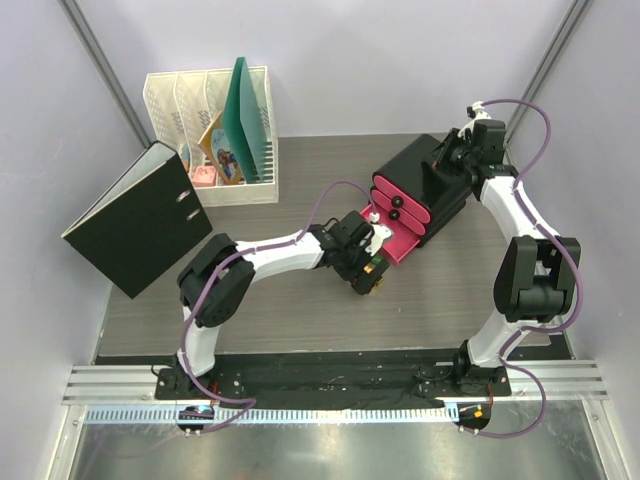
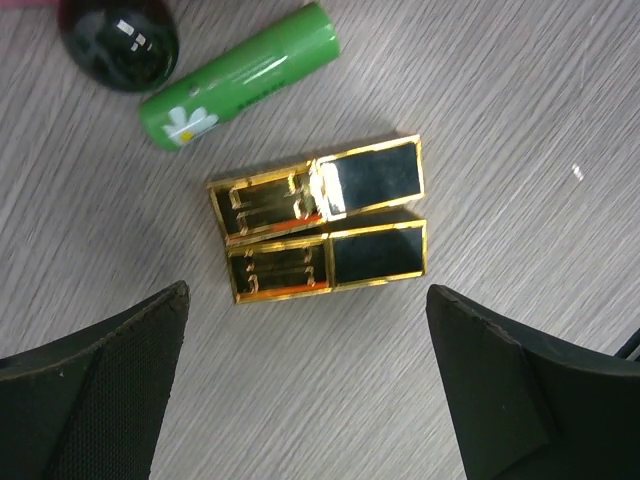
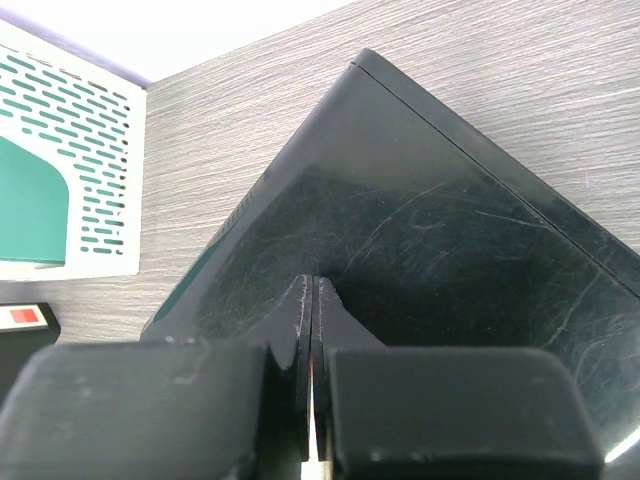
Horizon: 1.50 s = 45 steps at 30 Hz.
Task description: Organize the makeup
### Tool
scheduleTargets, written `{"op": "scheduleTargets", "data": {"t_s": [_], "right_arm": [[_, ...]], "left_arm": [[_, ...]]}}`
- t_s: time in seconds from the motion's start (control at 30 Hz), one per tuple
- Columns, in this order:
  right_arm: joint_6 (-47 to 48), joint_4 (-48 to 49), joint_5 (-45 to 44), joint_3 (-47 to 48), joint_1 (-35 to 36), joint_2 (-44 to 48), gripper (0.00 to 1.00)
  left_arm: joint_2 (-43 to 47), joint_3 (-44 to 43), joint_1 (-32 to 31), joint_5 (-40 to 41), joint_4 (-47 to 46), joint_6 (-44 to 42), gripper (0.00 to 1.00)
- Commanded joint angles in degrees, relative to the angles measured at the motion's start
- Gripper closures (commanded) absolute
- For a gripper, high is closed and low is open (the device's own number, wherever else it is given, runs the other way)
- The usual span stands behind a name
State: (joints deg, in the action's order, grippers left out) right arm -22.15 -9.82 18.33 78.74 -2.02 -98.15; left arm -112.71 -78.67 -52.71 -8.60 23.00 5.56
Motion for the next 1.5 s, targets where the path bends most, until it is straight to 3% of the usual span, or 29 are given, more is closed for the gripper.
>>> {"op": "scheduleTargets", "data": {"t_s": [0.0,0.3,0.37,0.47,0.5,0.6,0.83,1.13,1.27,1.47], "right_arm": [[3.26,-16.63,-2.95,-4.47,0.53,-4.07,0.99],[3.25,-16.54,-2.86,-4.56,0.53,-4.07,0.99],[3.17,-16.54,-3.03,-4.65,0.53,-3.98,0.99],[3.26,-16.63,-3.12,-4.65,0.53,-3.89,0.99],[3.26,-16.63,-3.12,-4.56,0.53,-3.89,0.99],[3.26,-16.54,-3.21,-4.56,0.53,-3.89,0.99],[3.17,-16.54,-3.03,-4.47,0.53,-4.33,0.99],[3.17,-16.46,-2.86,-4.56,0.53,-4.42,0.99],[3.08,-16.45,-2.59,-4.56,0.53,-4.51,0.99],[3.17,-16.45,-2.94,-5.0,0.62,-4.42,0.99]], "left_arm": [[-1.99,-2.97,-1.17,-1.85,-1.21,0.59,0.0],[-6.38,-5.79,-1.78,-0.63,-1.21,1.91,0.01],[-7.43,-6.23,-1.87,-0.45,-0.95,1.73,0.05],[-8.4,-7.28,-1.78,-0.63,0.28,1.38,0.2],[-8.41,-7.37,-1.78,-0.8,0.55,1.29,0.34],[-7.97,-6.5,-1.78,-1.24,1.16,1.12,0.52],[-4.55,-3.07,-1.78,0.16,1.95,0.07,0.75],[1.78,-4.03,-1.78,5.78,5.55,-2.4,0.84],[3.02,-6.92,-1.61,8.16,7.14,-3.89,0.92],[2.32,-12.63,-0.82,10.54,5.48,-5.03,0.95]]}}
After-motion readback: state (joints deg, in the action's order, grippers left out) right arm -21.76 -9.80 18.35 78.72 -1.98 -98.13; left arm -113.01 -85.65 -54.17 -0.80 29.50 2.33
